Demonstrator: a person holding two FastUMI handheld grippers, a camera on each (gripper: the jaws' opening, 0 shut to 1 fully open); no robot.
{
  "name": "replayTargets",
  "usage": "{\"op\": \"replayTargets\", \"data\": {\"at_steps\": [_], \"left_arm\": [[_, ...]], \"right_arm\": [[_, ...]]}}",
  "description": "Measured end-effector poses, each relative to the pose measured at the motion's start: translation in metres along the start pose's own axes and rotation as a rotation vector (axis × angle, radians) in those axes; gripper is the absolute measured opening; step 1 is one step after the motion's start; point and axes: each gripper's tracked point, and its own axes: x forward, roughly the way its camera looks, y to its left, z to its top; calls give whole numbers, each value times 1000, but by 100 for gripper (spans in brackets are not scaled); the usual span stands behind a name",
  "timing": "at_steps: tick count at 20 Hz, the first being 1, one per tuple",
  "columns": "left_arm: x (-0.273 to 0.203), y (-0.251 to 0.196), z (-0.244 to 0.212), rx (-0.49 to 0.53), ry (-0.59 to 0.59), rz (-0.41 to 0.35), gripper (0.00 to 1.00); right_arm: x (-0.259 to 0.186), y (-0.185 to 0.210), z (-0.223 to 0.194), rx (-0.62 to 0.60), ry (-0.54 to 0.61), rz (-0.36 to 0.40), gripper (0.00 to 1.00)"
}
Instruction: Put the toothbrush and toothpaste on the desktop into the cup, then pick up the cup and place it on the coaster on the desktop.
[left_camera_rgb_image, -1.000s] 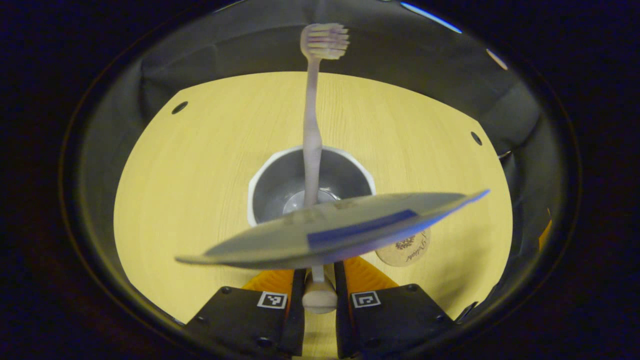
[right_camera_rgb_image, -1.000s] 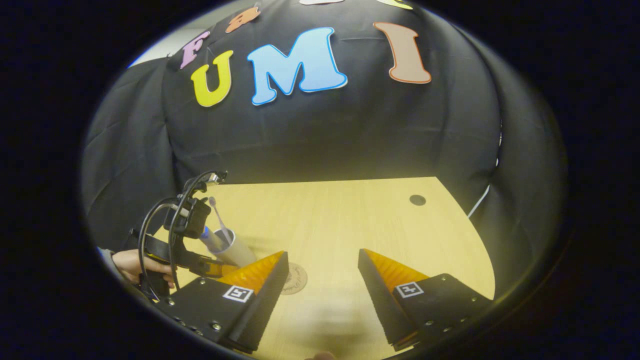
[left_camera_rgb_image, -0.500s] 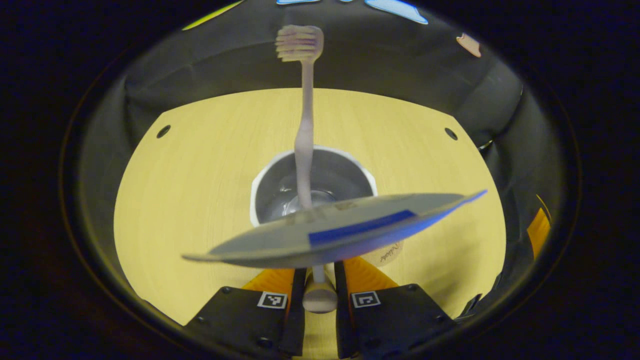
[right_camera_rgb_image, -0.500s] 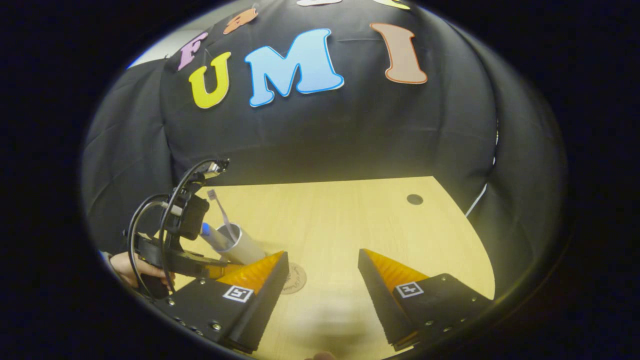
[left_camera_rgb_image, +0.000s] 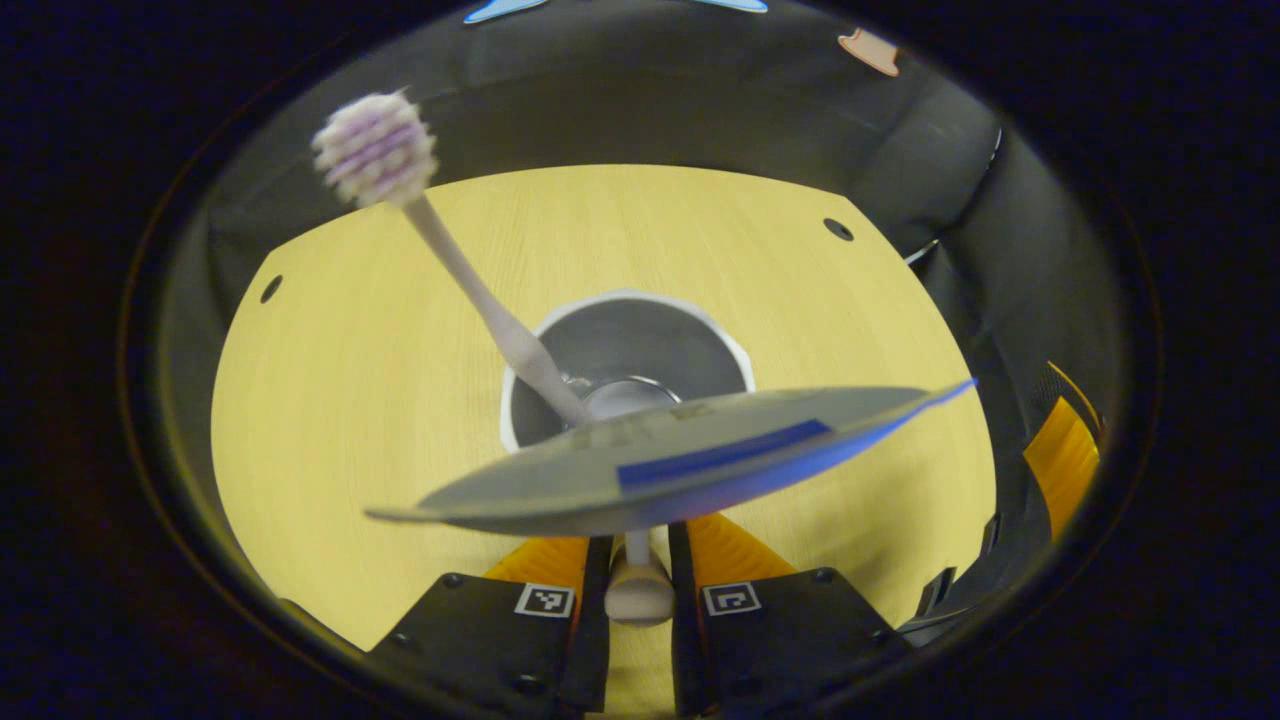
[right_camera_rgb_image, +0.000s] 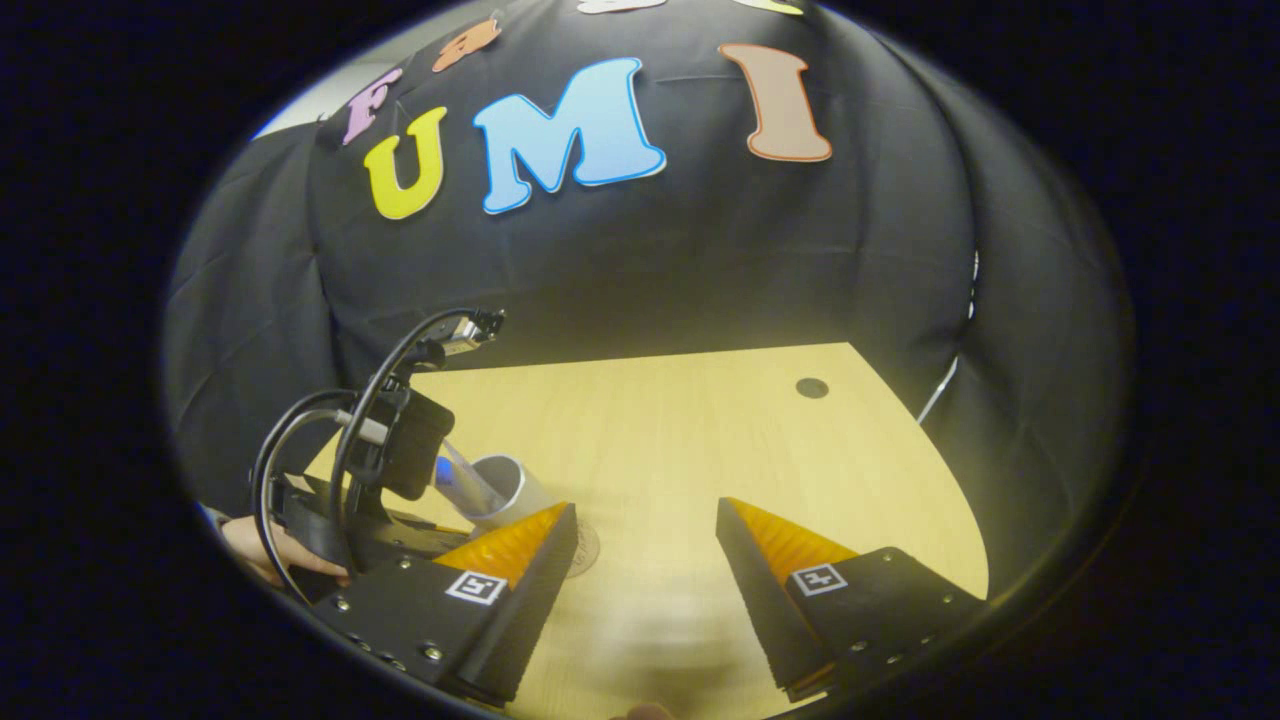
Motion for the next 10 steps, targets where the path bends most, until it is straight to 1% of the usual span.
{"op": "replayTargets", "data": {"at_steps": [6, 9, 10], "left_arm": [[12, -6, -12, 46, 52, 27, 32], [16, -8, -12, 73, 51, 43, 33], [15, -8, -12, 74, 53, 48, 31]], "right_arm": [[-4, -13, -6, 35, 6, -21, 88], [-4, -17, -8, 47, 12, -22, 88], [-4, -17, -9, 50, 13, -21, 88]]}}
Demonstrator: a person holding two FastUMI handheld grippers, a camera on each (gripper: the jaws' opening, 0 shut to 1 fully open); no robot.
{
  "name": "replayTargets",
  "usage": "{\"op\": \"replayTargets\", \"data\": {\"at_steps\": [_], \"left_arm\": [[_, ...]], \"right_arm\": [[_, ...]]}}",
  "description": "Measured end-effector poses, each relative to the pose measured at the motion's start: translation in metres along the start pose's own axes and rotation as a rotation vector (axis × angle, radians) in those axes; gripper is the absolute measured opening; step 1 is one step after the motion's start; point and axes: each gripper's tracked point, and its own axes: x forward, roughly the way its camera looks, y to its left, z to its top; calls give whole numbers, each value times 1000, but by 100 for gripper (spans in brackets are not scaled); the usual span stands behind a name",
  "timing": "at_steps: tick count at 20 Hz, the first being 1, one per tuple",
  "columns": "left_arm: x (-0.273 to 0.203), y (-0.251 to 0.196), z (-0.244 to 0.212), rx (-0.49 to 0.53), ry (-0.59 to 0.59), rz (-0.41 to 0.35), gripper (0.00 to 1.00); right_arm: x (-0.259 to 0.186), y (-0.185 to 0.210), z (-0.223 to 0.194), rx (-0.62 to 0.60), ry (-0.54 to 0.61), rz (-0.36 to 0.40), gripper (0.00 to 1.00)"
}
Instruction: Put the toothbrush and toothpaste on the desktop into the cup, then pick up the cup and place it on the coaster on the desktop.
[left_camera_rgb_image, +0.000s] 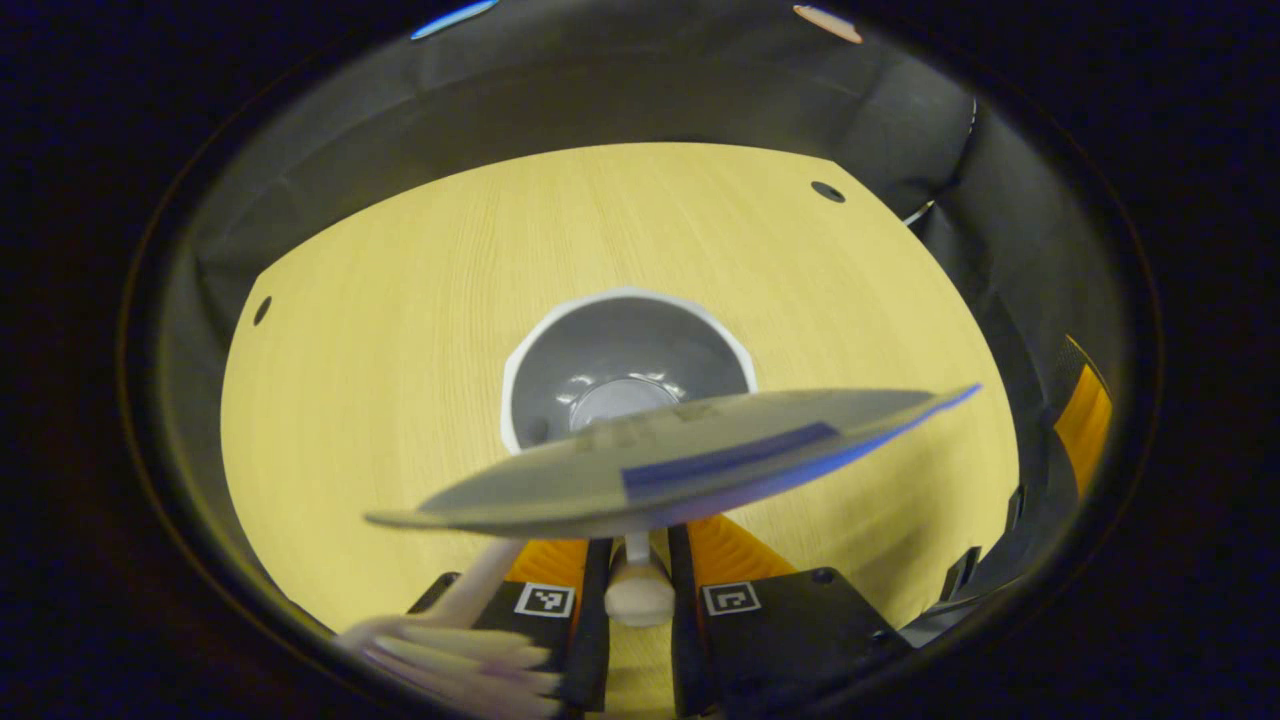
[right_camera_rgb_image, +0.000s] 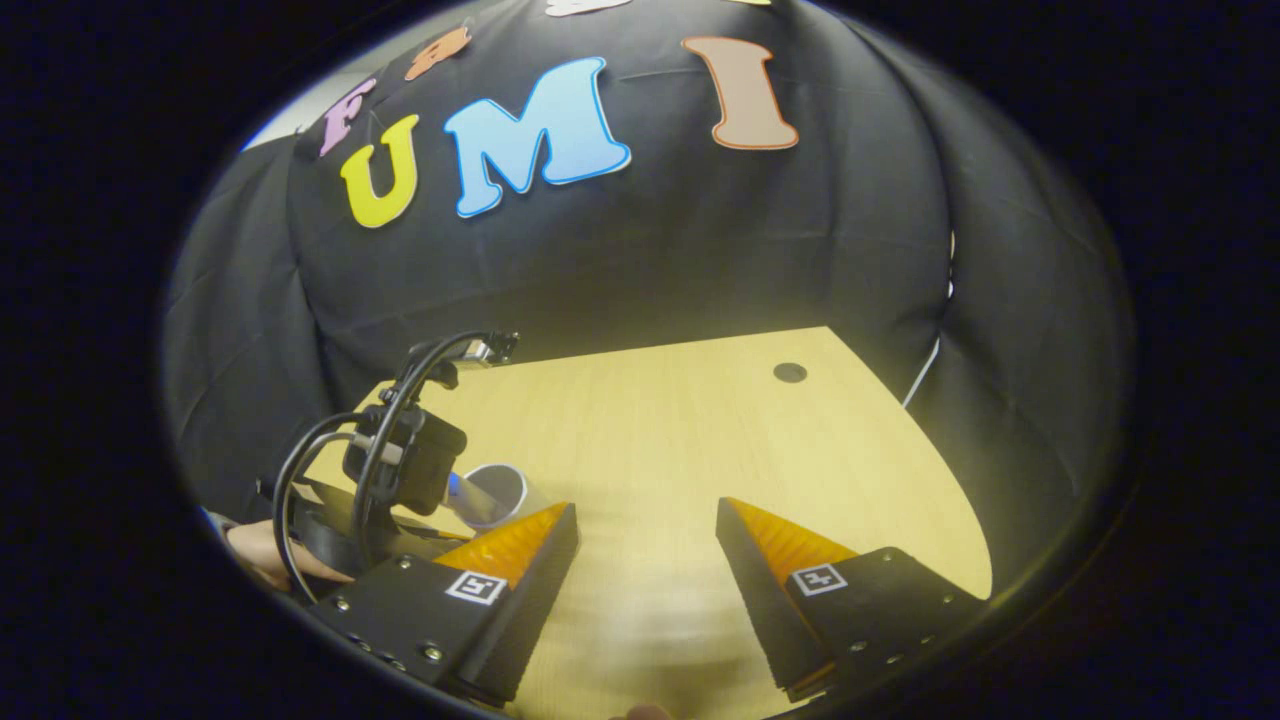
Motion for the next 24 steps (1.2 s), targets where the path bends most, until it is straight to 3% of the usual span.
{"op": "replayTargets", "data": {"at_steps": [6, 9, 10, 13, 18, 24], "left_arm": [[-1, -9, -3, -6, 6, -14, 40], [-10, -18, -5, -45, -20, -54, 59], [-14, -22, -7, -54, -33, -57, 78], [-34, -23, -12, -66, -89, -48, 88], [-89, -9, -16, -130, -291, -8, 89], [-175, 12, -2, -195, -663, 46, 89]], "right_arm": [[-3, -1, 1, 3, 0, 11, 88], [-7, -4, 4, 6, -7, 16, 88], [-9, -4, 4, 5, -11, 21, 88], [-16, -4, 11, -15, -29, 35, 88], [-38, 2, 18, -72, -74, 72, 88], [-70, 12, 37, -128, -200, 95, 88]]}}
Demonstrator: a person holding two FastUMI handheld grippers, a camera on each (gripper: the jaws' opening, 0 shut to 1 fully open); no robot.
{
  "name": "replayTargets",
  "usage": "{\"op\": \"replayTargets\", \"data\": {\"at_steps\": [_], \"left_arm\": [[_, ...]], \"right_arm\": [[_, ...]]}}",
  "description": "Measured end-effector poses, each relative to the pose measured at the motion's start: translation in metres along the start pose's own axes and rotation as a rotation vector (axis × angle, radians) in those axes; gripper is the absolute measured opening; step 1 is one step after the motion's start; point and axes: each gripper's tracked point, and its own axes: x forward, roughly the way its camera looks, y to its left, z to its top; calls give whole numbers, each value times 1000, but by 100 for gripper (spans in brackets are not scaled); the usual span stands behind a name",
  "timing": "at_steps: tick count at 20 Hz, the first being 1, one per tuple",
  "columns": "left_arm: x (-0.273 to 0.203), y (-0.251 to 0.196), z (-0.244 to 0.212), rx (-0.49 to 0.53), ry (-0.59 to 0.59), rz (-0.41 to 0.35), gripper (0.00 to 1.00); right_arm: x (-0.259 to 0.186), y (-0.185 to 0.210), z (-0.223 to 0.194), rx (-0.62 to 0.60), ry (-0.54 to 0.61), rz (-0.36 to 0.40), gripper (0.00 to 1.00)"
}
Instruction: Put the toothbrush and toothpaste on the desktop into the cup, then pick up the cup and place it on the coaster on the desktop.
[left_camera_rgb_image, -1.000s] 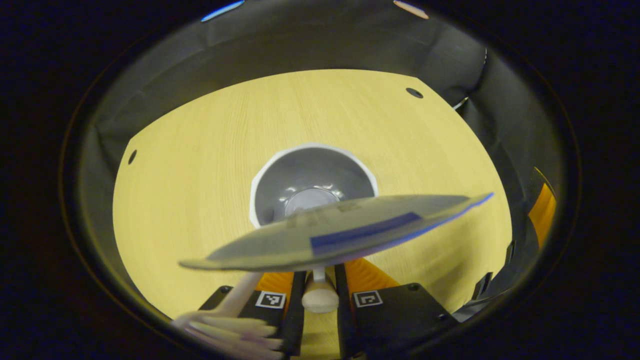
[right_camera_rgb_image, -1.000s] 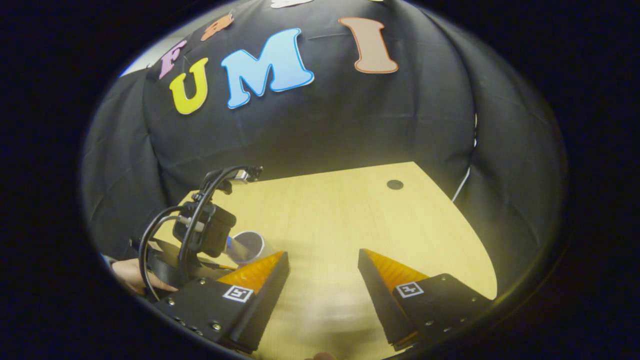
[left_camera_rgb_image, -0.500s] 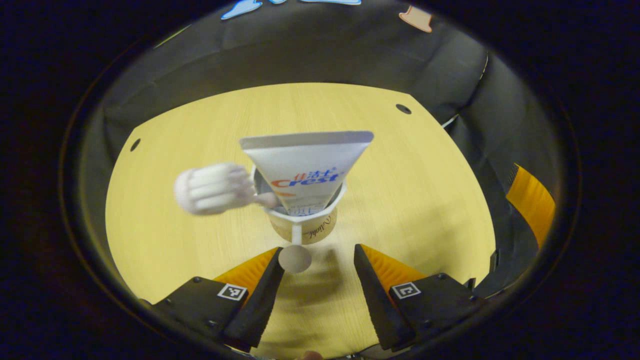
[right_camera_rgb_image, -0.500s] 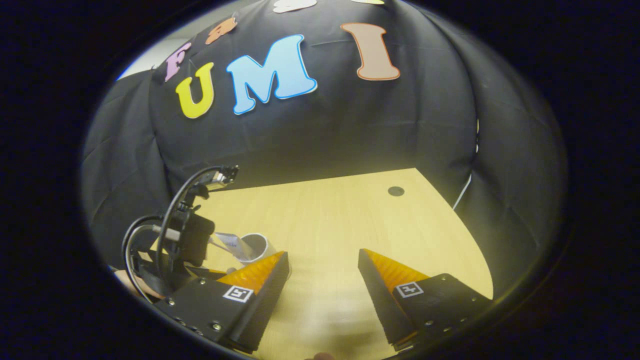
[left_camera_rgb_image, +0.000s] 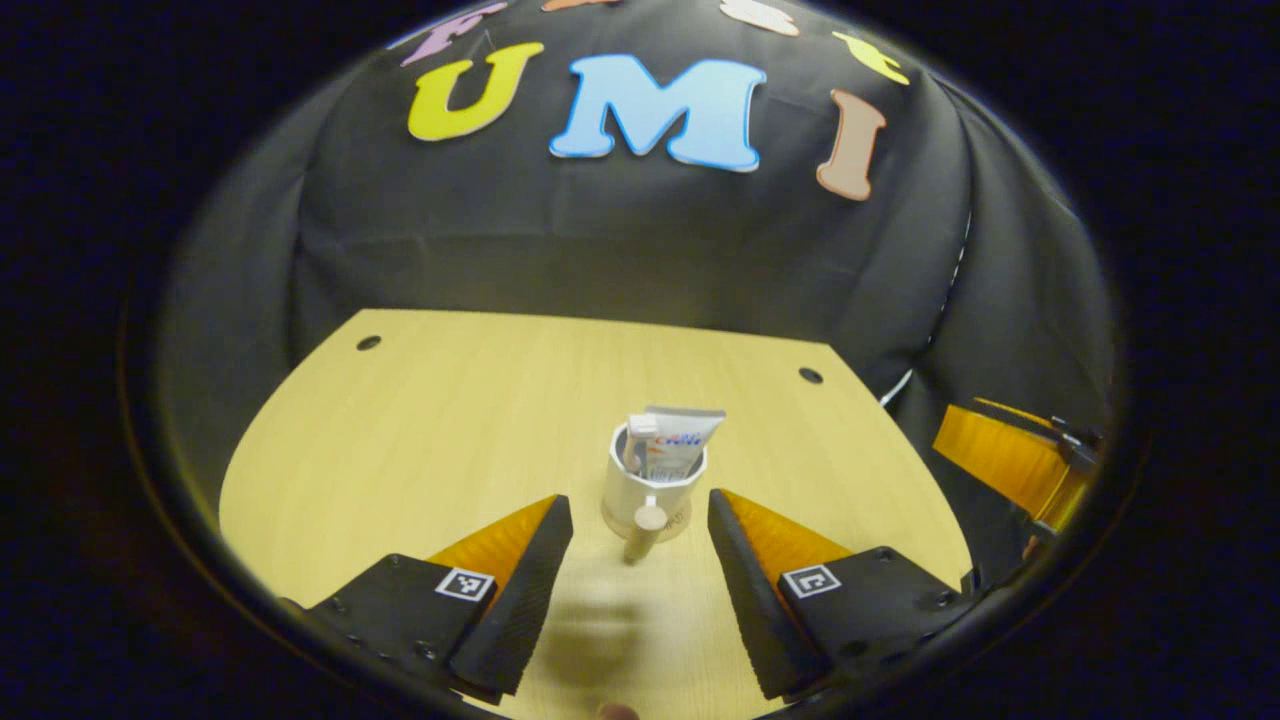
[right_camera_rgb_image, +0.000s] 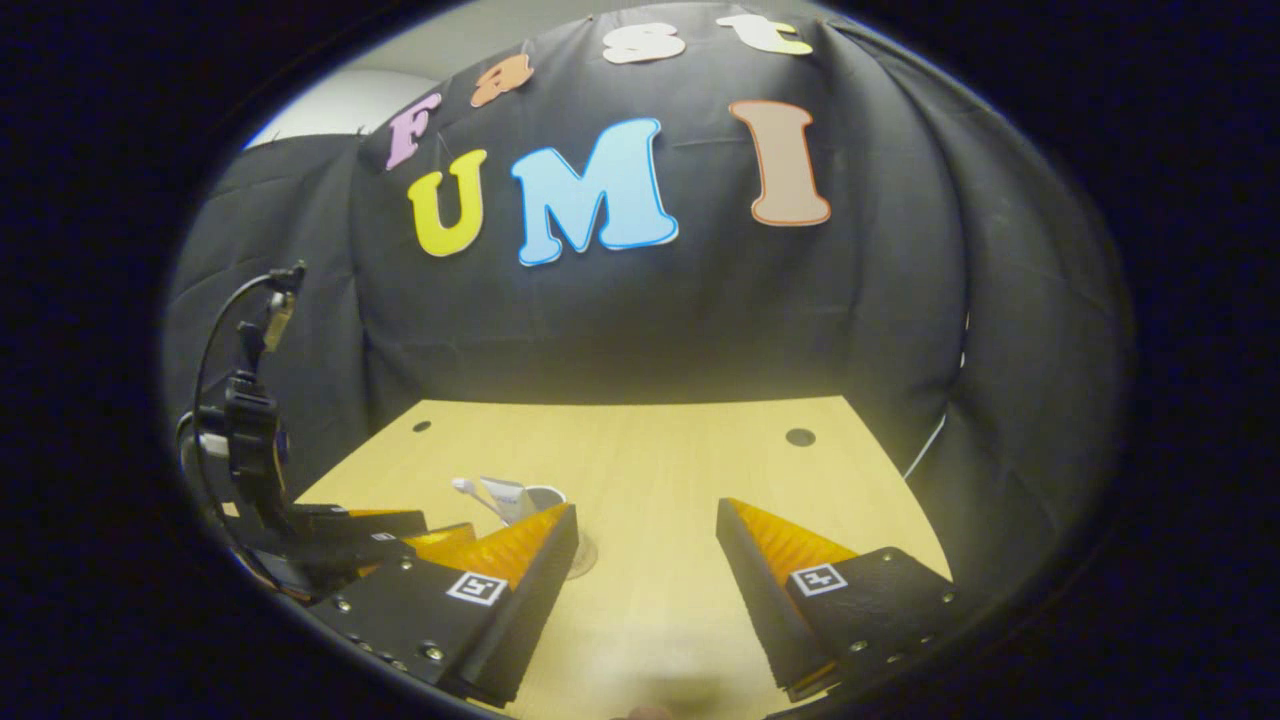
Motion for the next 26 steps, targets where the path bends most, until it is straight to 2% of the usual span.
{"op": "replayTargets", "data": {"at_steps": [6, 10, 14, 17, 23, 26], "left_arm": [[-20, -5, 32, -22, -276, -13, 89], [-35, -3, 56, 31, -411, -19, 89], [-57, 0, 72, 71, -472, -40, 88], [-68, 10, 68, 91, -488, -50, 89], [-63, 28, 65, 117, -483, -64, 89], [-60, 41, 71, 135, -486, -41, 89]], "right_arm": [[-25, 15, 25, -68, -139, -13, 87], [-35, 27, 40, -95, -219, -40, 87], [-42, 40, 48, -139, -281, -68, 87], [-45, 51, 43, -135, -291, -80, 87], [-45, 57, 39, -136, -274, -132, 85], [-44, 59, 42, -136, -283, -150, 85]]}}
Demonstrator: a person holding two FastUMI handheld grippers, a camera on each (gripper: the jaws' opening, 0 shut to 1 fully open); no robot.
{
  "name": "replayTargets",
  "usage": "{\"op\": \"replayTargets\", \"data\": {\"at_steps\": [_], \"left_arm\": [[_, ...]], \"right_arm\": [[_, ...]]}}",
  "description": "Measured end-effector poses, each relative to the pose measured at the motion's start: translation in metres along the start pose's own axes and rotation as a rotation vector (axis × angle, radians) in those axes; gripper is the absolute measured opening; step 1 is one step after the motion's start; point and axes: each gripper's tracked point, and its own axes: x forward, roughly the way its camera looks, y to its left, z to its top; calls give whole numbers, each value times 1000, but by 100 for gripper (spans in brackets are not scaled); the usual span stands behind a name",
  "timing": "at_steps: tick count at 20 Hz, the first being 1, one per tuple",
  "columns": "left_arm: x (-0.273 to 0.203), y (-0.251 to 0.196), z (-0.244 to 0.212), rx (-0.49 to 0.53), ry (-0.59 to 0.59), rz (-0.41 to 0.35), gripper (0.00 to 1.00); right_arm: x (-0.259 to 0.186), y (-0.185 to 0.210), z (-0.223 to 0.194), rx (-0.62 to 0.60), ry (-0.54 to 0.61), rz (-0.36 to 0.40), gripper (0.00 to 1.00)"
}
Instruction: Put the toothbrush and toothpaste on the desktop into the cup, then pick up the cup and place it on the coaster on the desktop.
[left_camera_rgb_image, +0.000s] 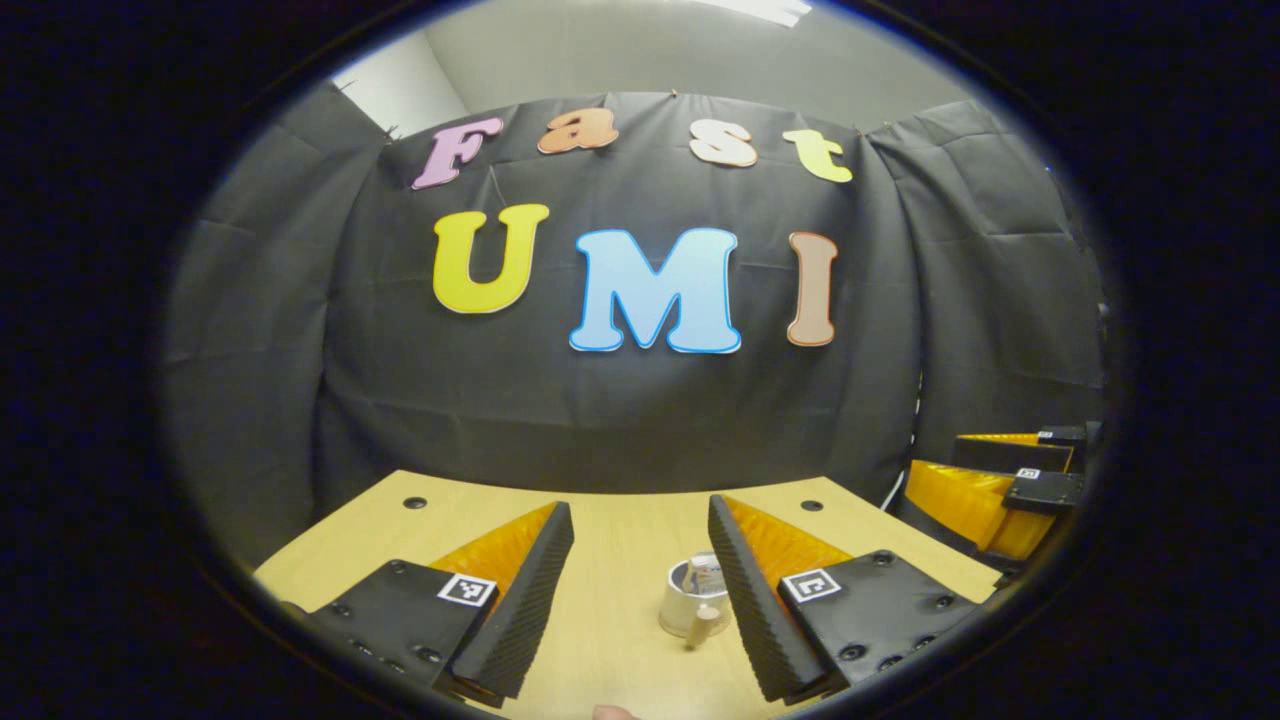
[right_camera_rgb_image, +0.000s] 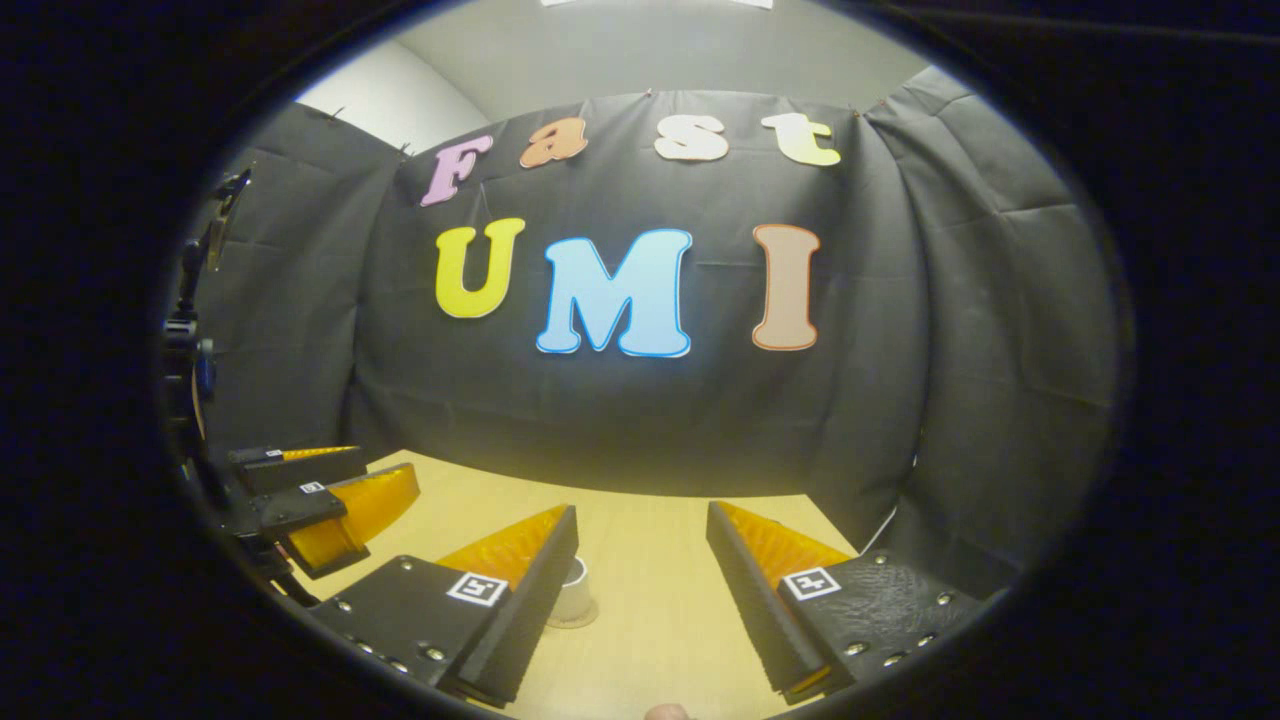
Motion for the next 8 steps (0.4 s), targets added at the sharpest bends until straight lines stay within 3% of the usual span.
{"op": "replayTargets", "data": {"at_steps": [8], "left_arm": [[10, 21, 3, 37, 4, -3, 88]], "right_arm": [[1, 12, 14, 20, -21, -20, 85]]}}
